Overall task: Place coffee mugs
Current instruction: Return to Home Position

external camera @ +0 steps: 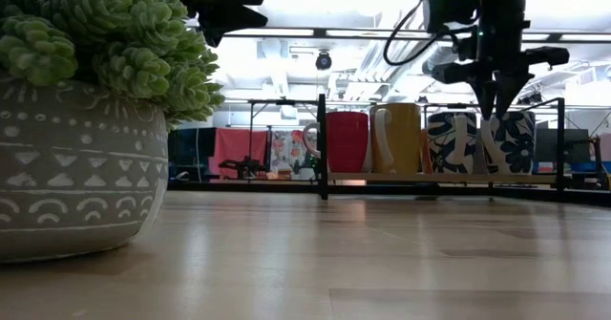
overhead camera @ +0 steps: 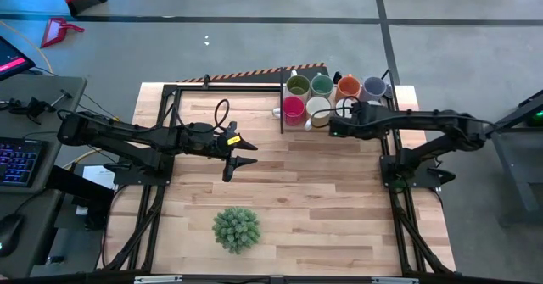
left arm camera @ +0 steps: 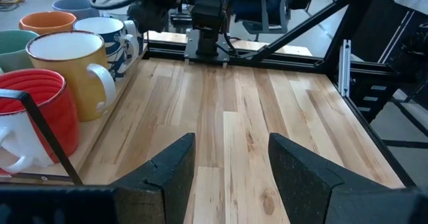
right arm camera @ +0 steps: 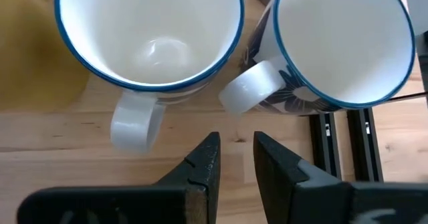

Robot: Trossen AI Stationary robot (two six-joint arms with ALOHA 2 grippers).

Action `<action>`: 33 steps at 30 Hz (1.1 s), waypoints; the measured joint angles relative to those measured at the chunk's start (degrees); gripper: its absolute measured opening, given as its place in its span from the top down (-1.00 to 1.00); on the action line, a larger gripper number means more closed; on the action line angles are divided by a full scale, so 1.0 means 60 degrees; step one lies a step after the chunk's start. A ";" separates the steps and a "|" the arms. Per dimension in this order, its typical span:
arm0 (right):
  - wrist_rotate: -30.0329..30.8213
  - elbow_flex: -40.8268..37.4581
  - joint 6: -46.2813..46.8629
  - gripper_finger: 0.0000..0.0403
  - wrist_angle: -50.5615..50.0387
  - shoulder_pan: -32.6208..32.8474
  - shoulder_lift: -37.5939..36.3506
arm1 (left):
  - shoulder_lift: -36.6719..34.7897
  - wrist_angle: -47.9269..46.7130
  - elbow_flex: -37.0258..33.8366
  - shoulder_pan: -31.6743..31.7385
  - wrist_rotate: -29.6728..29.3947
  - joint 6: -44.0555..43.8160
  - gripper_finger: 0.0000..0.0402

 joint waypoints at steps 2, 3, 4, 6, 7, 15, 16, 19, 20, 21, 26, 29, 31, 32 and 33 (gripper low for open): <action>0.0050 0.0000 -0.0001 0.67 0.0002 0.0000 0.0094 | 0.0000 0.0000 0.0000 0.0003 0.0000 0.0007 0.11; 0.0086 0.0000 0.0002 0.67 0.0002 0.0000 0.0143 | 0.0000 0.0000 0.0000 0.0003 0.0000 0.0007 0.11; 0.0124 0.0000 -0.0001 0.67 -0.0001 0.0000 0.0187 | 0.0000 0.0000 0.0000 0.0003 0.0000 0.0004 0.11; 0.0209 0.0000 -0.0001 0.67 0.0011 -0.0005 0.0263 | 0.0000 0.0000 0.0000 0.0003 0.0000 0.0000 0.11; 0.0250 0.0000 -0.0001 0.67 0.0013 -0.0009 0.0291 | 0.0000 0.0000 0.0000 0.0001 0.0000 0.0000 0.11; 0.0483 -0.0002 -0.0001 0.67 0.0024 -0.0029 0.0325 | 0.0000 0.0002 0.0000 0.0003 0.0004 0.0000 0.11; 0.0481 -0.0001 -0.0001 0.68 0.0028 -0.0029 0.0325 | 0.0000 0.0000 0.0000 0.0003 0.0013 0.0004 0.11; 0.0432 -0.0004 0.0003 0.73 0.0040 -0.0029 0.0325 | 0.0000 0.0000 0.0000 0.0003 0.0091 0.0004 0.11; 0.0432 -0.0004 0.0035 0.76 0.0059 -0.0029 0.0325 | 0.0000 0.0000 0.0000 0.0003 0.0101 0.0004 0.11; 0.0428 -0.0004 0.0092 0.78 0.0086 -0.0029 0.0325 | 0.0000 0.0000 0.0000 0.0003 0.0106 0.0004 0.11; 0.0278 -0.0004 -0.0002 0.87 0.0293 -0.0029 0.0325 | 0.0000 0.0000 0.0000 0.0003 0.0106 0.0004 0.11; 0.0108 -0.0004 -0.0107 0.88 0.0358 -0.0029 0.0325 | 0.0000 0.0000 0.0000 0.0003 0.0106 0.0000 0.11; 0.0065 -0.0004 -0.0114 0.88 0.0356 -0.0022 0.0325 | 0.0000 0.0000 0.0000 0.0003 0.0106 0.0004 0.11; -0.0043 -0.0004 -0.0166 0.88 0.0353 -0.0001 0.0325 | 0.0000 0.0000 0.0000 0.0001 0.0107 0.0004 0.11; -0.0147 -0.0004 -0.0182 0.88 0.0343 0.0011 0.0325 | 0.0000 0.0000 0.0000 0.0002 0.0106 0.0002 0.11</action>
